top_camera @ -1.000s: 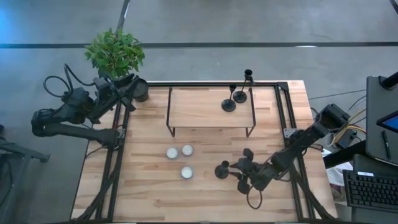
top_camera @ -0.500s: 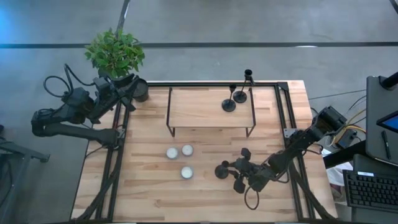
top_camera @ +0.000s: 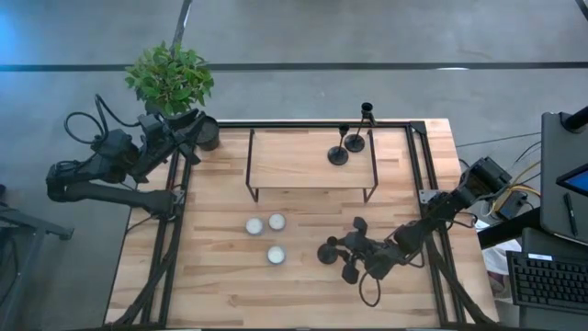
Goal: Pick & Place candle stick holders
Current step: Put the black candle holder on the shelf
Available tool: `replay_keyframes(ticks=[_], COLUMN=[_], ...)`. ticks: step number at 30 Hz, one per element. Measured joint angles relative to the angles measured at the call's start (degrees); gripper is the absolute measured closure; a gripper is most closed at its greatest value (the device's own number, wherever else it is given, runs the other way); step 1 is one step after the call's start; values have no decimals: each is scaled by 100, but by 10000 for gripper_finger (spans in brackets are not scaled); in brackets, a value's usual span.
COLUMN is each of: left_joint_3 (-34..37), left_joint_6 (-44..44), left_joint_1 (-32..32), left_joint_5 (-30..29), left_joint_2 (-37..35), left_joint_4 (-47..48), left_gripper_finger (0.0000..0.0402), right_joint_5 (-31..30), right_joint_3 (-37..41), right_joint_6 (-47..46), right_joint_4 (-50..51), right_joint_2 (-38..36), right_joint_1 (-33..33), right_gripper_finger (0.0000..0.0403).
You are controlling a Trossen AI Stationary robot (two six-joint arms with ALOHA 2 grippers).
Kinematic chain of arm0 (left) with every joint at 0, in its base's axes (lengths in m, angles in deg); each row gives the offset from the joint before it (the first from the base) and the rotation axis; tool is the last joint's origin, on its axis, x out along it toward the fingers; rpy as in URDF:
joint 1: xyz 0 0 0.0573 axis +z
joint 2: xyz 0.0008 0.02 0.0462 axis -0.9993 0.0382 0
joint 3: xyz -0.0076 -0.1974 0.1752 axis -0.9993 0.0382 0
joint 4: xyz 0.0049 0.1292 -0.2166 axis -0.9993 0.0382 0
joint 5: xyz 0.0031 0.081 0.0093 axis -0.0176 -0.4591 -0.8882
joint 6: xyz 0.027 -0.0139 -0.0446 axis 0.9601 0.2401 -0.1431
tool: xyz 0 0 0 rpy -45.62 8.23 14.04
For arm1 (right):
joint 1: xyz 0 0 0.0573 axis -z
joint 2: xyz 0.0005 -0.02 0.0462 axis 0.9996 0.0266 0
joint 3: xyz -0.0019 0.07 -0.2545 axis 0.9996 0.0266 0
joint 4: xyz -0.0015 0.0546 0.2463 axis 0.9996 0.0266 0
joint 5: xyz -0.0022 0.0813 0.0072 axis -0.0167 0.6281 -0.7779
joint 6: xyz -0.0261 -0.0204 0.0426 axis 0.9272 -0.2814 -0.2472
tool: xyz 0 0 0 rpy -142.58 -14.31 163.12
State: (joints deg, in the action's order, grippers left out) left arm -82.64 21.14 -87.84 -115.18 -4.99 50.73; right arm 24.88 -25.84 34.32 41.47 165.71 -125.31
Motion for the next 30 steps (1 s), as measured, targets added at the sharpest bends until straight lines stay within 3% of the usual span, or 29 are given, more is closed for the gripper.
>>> replay_keyframes(ticks=[7, 19, 30], left_joint_3=[0, 0, 0], left_joint_6=[0, 0, 0], left_joint_1=[0, 0, 0], left_joint_5=[0, 0, -1], left_joint_2=[2, 0, 0], left_joint_4=[0, 0, 0], left_gripper_finger=[252, 252, 252], right_joint_5=[33, 33, 31], right_joint_3=[0, 0, 0], right_joint_6=[76, 96, 89], right_joint_4=[-161, -169, -172], right_joint_2=[14, 14, 14], right_joint_1=[0, 4, 4], right_gripper_finger=[319, 388, 389])
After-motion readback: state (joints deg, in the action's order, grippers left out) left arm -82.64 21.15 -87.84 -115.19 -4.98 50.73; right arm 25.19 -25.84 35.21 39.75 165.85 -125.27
